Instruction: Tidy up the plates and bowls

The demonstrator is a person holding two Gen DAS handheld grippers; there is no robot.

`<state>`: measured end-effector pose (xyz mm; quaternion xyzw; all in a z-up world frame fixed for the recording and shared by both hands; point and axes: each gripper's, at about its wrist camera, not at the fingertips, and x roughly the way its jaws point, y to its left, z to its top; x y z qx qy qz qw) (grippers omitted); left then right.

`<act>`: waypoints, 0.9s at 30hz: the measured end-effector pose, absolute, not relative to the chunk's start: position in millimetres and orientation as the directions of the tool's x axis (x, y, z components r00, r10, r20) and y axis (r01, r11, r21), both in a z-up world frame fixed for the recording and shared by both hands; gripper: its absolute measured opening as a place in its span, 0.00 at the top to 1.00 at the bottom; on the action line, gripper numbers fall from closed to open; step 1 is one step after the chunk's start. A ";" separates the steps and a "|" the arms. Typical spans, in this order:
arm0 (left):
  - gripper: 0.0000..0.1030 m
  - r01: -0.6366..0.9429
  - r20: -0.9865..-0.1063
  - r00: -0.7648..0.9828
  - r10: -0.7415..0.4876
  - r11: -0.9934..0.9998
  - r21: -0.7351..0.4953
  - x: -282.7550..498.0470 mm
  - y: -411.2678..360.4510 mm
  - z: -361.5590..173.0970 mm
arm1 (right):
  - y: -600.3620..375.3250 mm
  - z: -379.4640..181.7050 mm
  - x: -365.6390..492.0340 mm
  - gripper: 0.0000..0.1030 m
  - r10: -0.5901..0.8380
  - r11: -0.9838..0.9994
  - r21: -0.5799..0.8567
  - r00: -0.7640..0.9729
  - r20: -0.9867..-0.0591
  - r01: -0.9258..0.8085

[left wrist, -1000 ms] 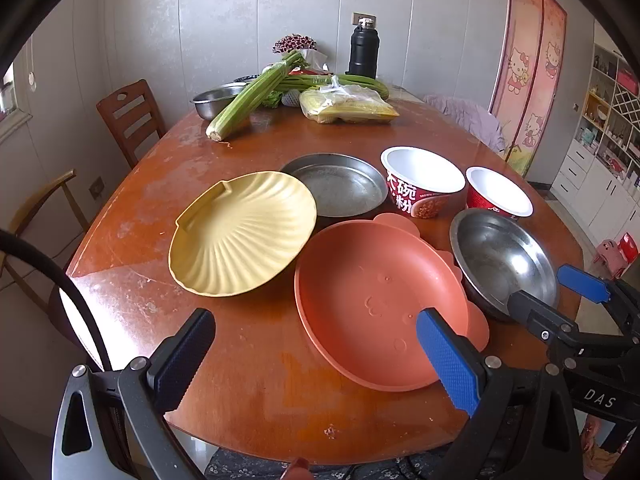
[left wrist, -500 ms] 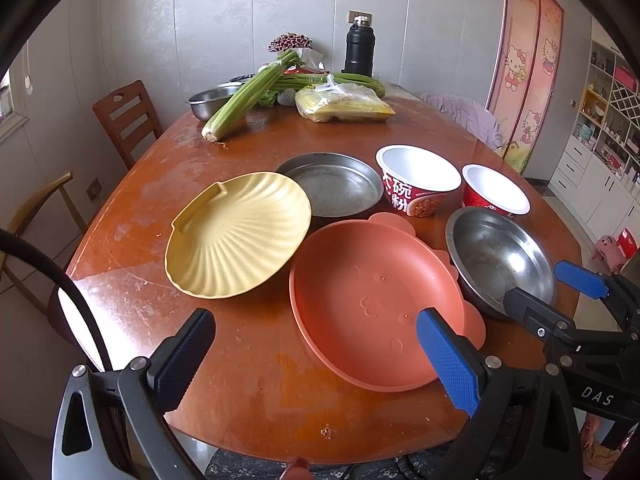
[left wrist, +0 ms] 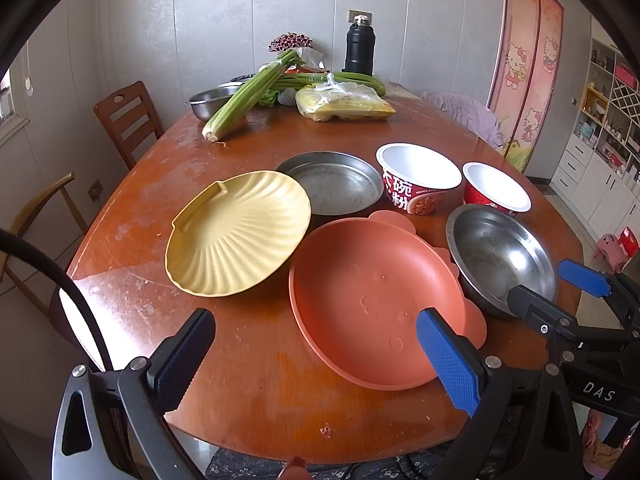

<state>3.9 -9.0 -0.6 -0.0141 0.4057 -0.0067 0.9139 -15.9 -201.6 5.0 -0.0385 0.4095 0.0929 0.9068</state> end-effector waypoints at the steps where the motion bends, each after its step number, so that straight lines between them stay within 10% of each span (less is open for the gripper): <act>1: 0.02 0.001 -0.742 0.670 -0.024 1.000 -0.031 4.2 -9.1 -1.2 | -202.0 5.2 -15.8 0.15 0.139 0.979 0.008 0.646 -0.750 -0.201; 27: 0.02 -0.068 -0.724 0.689 -0.018 0.994 -0.090 4.9 30.4 11.6 | -178.9 37.8 6.0 0.14 0.216 0.961 0.041 0.651 -0.728 -0.272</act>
